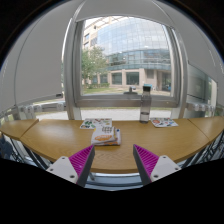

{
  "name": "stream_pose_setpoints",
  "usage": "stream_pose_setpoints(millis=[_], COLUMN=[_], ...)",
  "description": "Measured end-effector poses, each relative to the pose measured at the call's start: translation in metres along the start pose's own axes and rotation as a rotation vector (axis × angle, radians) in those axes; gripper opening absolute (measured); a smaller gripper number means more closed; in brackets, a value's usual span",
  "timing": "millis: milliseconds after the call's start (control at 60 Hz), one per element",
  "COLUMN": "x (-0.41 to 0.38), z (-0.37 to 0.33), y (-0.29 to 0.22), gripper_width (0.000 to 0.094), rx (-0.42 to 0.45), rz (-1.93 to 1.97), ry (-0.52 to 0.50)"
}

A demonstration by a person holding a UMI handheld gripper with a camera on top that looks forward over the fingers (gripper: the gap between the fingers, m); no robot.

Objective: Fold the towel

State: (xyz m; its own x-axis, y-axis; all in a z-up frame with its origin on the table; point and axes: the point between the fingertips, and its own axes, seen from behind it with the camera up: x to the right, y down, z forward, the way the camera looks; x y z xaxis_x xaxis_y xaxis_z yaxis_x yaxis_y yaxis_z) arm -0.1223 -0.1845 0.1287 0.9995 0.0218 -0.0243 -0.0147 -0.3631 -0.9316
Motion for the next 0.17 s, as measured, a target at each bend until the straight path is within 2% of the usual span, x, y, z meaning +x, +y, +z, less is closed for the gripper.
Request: stream_pose_setpoints(millis=[167], x=[0.0046], z=[-0.0043], y=[0.0042], gripper_width=[0.0774], rx=[-0.007], rz=[-0.002], ry=[0.004])
